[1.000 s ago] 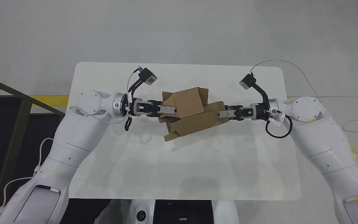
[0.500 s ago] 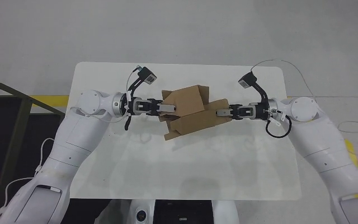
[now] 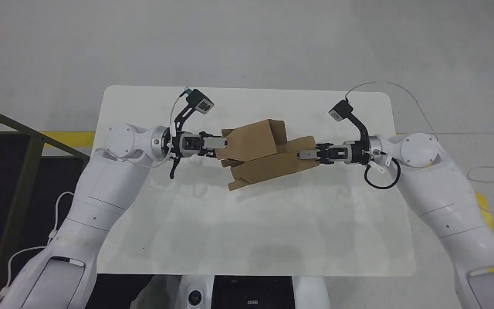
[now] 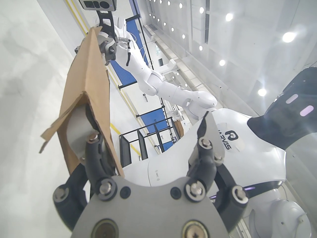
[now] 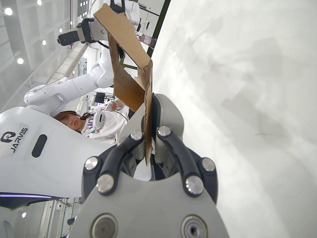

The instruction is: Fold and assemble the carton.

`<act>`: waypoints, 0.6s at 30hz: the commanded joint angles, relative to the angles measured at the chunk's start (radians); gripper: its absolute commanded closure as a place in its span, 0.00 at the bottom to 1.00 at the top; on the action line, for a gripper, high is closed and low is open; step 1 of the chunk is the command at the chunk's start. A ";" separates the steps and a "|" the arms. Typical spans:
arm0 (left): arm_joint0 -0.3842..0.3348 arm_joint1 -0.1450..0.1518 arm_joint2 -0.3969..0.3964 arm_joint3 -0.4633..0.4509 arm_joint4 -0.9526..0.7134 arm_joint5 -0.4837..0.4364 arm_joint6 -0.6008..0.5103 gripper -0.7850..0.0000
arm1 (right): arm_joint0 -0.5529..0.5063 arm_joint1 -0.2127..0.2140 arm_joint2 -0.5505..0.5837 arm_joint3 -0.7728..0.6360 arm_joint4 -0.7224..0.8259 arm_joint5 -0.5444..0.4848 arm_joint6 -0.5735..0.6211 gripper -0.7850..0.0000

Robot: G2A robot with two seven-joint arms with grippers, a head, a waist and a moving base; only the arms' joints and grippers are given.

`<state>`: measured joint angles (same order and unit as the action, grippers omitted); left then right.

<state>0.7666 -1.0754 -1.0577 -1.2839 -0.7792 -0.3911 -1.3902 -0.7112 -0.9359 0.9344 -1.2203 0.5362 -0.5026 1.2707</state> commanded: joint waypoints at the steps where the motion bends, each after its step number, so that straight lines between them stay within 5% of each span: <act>1: 0.003 -0.001 -0.006 0.000 -0.013 0.007 0.008 0.00 | -0.002 -0.001 0.003 -0.001 -0.003 0.002 -0.004 1.00; 9: 0.019 -0.009 -0.014 0.009 -0.061 0.038 0.052 0.00 | -0.013 -0.006 0.013 -0.004 -0.003 -0.002 -0.020 1.00; 12: 0.022 -0.012 -0.013 0.010 -0.065 0.043 0.069 0.18 | -0.015 -0.009 0.015 -0.004 -0.004 -0.003 -0.025 1.00; 18: 0.020 -0.017 -0.002 0.001 -0.003 0.034 0.096 0.21 | -0.016 -0.014 0.018 -0.004 -0.007 -0.002 -0.029 1.00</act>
<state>0.7863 -1.0919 -1.0624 -1.2803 -0.7902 -0.3572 -1.2990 -0.7275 -0.9490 0.9523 -1.2237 0.5301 -0.5054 1.2418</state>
